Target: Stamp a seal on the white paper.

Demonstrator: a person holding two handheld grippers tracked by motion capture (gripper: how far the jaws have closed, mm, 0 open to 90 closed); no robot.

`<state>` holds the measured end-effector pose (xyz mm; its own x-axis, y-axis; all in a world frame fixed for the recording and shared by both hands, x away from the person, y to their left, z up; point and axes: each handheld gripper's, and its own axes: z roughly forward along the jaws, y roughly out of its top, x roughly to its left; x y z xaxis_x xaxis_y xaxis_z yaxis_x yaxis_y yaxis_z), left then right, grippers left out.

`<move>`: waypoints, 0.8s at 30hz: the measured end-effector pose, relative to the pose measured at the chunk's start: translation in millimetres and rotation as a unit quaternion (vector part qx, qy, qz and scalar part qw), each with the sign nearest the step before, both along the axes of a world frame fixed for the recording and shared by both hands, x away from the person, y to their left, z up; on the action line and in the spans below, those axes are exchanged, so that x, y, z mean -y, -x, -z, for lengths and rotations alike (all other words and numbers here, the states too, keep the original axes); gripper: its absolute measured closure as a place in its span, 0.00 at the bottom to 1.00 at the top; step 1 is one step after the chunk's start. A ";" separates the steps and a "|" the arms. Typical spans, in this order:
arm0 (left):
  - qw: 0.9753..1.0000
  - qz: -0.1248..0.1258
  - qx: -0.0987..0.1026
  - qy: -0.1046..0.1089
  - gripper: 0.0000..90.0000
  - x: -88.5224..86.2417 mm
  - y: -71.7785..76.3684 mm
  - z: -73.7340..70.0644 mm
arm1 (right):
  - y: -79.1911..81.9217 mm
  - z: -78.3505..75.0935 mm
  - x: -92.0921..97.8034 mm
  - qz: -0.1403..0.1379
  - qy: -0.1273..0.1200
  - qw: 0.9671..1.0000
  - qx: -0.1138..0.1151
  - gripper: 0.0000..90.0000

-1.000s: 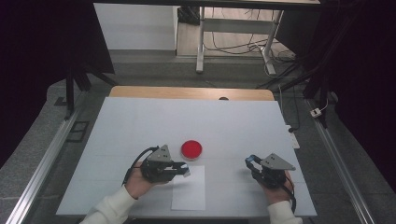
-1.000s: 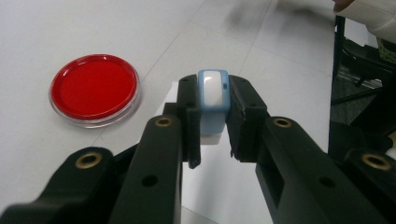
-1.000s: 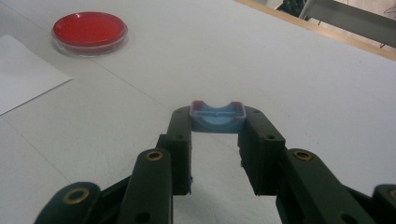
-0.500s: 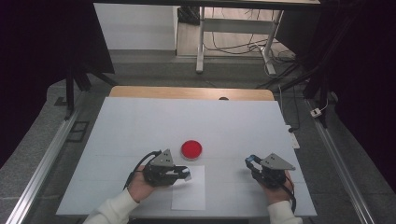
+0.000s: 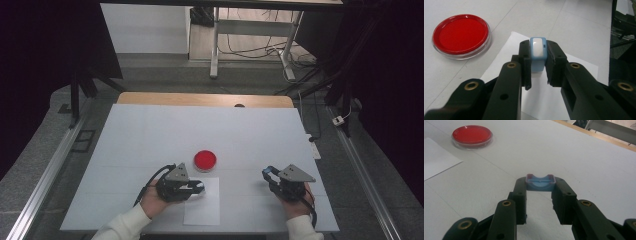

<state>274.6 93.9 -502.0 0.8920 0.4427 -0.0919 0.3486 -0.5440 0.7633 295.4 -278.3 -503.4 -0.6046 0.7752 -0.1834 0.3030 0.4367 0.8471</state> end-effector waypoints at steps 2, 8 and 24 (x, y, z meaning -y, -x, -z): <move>1.000 -0.001 0.001 -0.002 0.84 0.4 0.0 0.5 | -0.1 0.1 -0.1 0.000 0.000 1.000 0.000 0.73; 1.000 0.004 0.001 -0.005 0.84 1.1 -0.2 1.2 | -0.2 0.5 -0.3 -0.003 -0.003 1.000 0.000 0.73; 1.000 0.006 0.006 -0.023 0.84 7.0 1.3 7.4 | -0.1 0.5 -0.2 -0.002 -0.004 1.000 0.001 0.73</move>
<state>273.3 86.8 -509.3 0.8978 0.4361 -0.0612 0.3331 -0.5817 0.7421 295.6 -278.1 -503.9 -0.6074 0.7741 -0.1786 0.2993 0.4312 0.8512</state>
